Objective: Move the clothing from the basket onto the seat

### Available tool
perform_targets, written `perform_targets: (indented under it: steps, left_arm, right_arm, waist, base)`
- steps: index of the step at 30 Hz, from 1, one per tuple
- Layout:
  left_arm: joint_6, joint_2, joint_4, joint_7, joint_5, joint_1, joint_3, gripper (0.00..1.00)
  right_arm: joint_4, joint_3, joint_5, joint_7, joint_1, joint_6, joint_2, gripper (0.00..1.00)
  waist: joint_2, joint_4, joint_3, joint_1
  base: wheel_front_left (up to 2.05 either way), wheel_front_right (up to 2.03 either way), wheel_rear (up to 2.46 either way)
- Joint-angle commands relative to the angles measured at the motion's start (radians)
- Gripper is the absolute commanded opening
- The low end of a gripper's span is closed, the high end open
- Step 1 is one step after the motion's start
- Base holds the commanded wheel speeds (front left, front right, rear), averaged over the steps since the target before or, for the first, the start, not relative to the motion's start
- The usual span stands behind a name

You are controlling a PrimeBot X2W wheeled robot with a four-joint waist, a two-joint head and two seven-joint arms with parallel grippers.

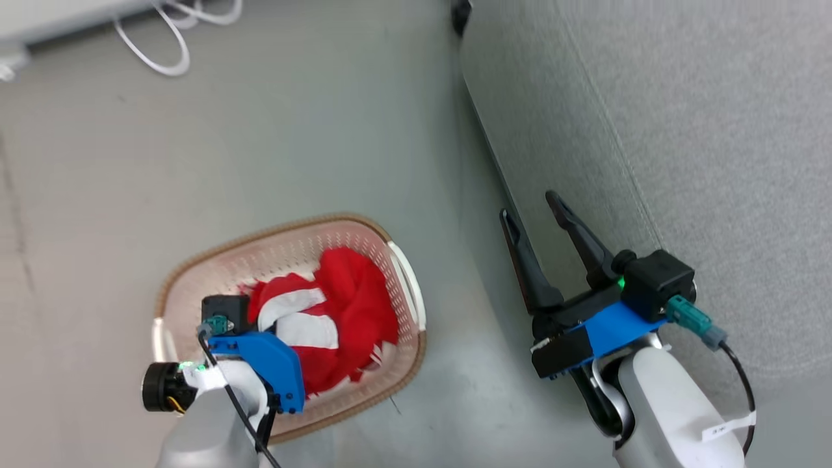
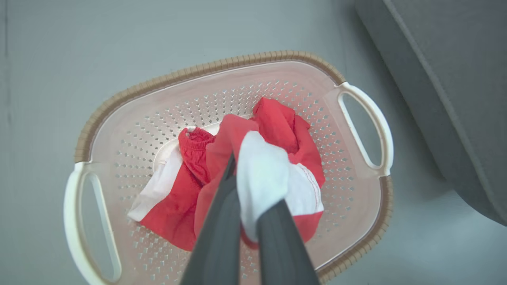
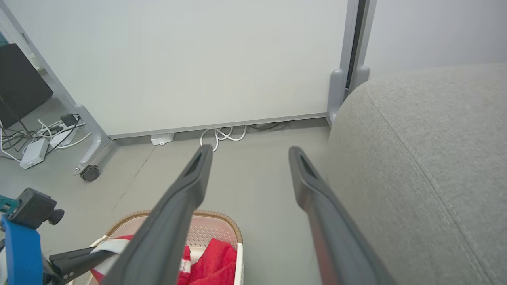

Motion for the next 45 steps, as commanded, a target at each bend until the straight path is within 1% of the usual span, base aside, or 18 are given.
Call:
perform_targets:
  steps: [1, 7, 11, 17, 25, 34, 41, 45]
  left_arm:
    - [-0.015, -0.004, -0.006, -0.015, -0.005, 0.026, -0.010, 0.00]
    - [-0.049, -0.006, -0.052, -0.048, -0.045, 0.078, -0.052, 0.00]
    - [-0.057, -0.006, -0.113, -0.053, -0.080, 0.109, -0.130, 0.00]
    - [-0.059, -0.005, -0.246, -0.060, -0.164, 0.130, -0.276, 0.00]
    - [-0.057, -0.005, -0.373, -0.065, -0.257, 0.095, -0.398, 0.00]
    - [-0.057, -0.006, -0.490, -0.065, -0.256, -0.002, -0.487, 0.00]
    - [-0.047, -0.005, -0.574, -0.066, -0.268, -0.079, -0.544, 0.00]
    - [-0.038, -0.005, -0.597, -0.066, -0.285, -0.115, -0.572, 0.00]
  right_arm:
    - [0.017, -0.006, -0.010, -0.003, 0.024, 0.000, -0.003, 1.00]
    - [0.055, -0.027, -0.022, 0.012, 0.074, 0.000, -0.003, 1.00]
    - [0.057, -0.033, -0.032, 0.032, 0.108, 0.000, -0.003, 1.00]
    - [0.042, -0.048, -0.048, 0.064, 0.175, 0.000, -0.003, 1.00]
    - [0.013, -0.058, -0.055, 0.104, 0.258, 0.000, -0.003, 1.00]
    - [-0.029, -0.066, -0.069, 0.141, 0.307, 0.000, -0.003, 1.00]
    - [-0.055, -0.070, -0.060, 0.158, 0.320, 0.000, -0.003, 1.00]
    - [-0.060, -0.070, -0.059, 0.160, 0.322, 0.000, -0.003, 1.00]
  waist:
    - [-0.0001, 0.065, -0.121, 0.0002]
    - [-0.0001, 0.107, -0.234, 0.0002]
    - [-0.0001, 0.142, -0.295, 0.0002]
    - [-0.0001, 0.192, -0.374, 0.0002]
    - [-0.0001, 0.224, -0.462, 0.0002]
    - [-0.0001, 0.240, -0.495, 0.0002]
    - [-0.0001, 0.245, -0.502, 0.0002]
    - [-0.0001, 0.248, -0.500, 0.0002]
  base:
    - [0.00, 0.00, 0.00]
    - [0.00, 0.00, 0.00]
    - [0.00, 0.00, 0.00]
    - [0.00, 0.00, 0.00]
    - [0.00, 0.00, 0.00]
    - [0.00, 0.00, 0.00]
    - [0.00, 0.00, 0.00]
    - [0.00, 0.00, 0.00]
